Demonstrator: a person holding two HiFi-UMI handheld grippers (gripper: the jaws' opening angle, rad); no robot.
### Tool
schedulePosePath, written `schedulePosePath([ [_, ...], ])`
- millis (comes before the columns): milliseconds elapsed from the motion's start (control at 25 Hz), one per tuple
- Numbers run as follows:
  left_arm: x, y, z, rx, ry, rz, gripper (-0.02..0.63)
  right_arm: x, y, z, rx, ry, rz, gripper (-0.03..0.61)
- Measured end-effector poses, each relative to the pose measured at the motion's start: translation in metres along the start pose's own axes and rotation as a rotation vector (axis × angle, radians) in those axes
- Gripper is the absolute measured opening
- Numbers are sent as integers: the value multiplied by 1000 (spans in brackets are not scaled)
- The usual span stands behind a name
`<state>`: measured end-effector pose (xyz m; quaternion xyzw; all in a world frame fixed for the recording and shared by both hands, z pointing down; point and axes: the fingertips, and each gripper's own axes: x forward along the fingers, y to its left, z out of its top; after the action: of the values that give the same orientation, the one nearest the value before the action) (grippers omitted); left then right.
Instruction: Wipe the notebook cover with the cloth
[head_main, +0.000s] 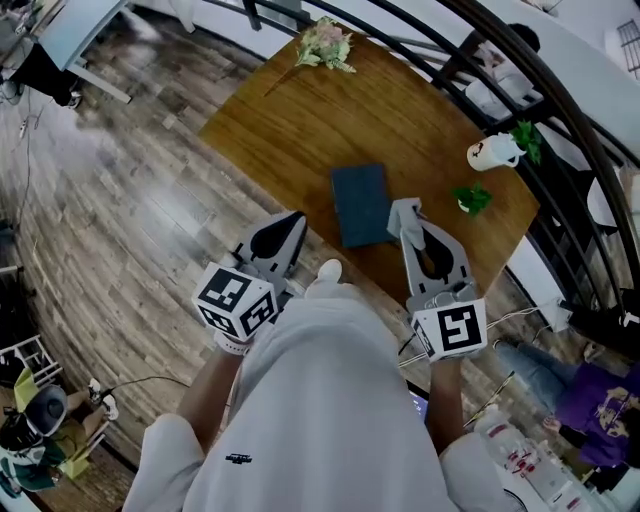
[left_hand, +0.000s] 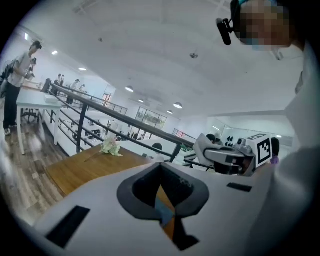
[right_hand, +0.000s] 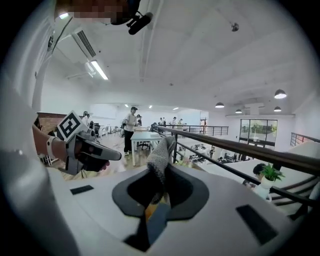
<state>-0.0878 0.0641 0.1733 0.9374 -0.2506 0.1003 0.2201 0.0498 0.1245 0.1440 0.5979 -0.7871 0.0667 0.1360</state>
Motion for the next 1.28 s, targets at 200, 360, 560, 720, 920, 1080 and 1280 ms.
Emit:
schedulePosePath([
  [200, -13, -11, 30, 96, -64, 7, 18, -17, -15, 32, 20, -82, -69, 40],
  [360, -27, -21, 48, 108, -115, 9, 18, -32, -24, 49, 4, -130, -135, 38],
  [560, -43, -25, 68, 121, -173, 16, 18, -44, -28, 55, -8, -144, -180, 38],
  [720, -52, -27, 79, 135, -213, 29, 18, -53, -30, 50, -5, -141, -206, 38],
  [920, -54, -29, 83, 149, -230, 42, 18, -64, -29, 45, 21, -146, -226, 38],
  [1080, -52, -29, 84, 154, -231, 54, 18, -65, -28, 48, 34, -164, -226, 38],
  [1280, -53, -27, 82, 137, -233, 65, 18, -65, -25, 49, 16, -162, -226, 38],
])
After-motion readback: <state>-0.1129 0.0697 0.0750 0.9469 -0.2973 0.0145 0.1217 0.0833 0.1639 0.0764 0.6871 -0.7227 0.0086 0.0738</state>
